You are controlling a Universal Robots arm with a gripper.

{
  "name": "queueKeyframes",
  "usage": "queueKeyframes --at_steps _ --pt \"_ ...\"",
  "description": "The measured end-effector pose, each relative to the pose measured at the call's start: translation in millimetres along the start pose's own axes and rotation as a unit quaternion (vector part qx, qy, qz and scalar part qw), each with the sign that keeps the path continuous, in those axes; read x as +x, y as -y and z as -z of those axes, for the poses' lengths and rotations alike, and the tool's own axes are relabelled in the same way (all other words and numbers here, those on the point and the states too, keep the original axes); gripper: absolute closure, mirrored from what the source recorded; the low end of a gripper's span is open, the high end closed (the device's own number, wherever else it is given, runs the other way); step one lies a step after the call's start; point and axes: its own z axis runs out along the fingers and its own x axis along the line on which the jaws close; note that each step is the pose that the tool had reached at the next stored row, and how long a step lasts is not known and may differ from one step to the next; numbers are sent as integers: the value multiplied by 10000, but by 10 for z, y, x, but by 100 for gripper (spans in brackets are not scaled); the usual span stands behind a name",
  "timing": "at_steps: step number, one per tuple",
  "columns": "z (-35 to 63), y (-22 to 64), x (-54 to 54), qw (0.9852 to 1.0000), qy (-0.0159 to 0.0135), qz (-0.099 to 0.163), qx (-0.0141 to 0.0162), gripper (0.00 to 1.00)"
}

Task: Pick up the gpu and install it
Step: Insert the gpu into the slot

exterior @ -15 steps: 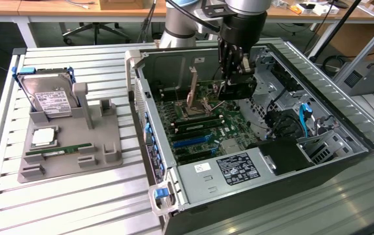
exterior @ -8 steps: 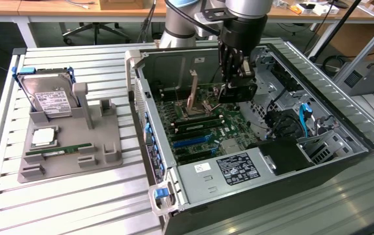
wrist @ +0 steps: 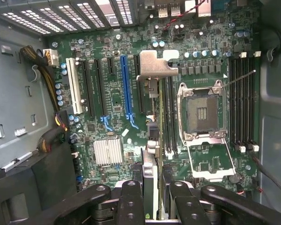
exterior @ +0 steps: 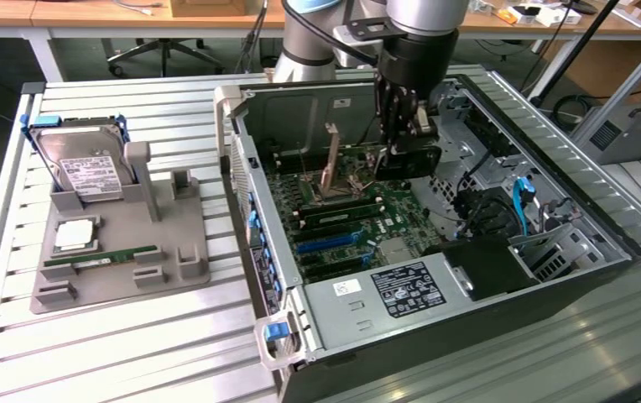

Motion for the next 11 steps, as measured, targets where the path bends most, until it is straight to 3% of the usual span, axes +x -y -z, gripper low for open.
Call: queueKeyframes --at_steps 11 --pt "-18 0 31 10000 -21 2 2 73"
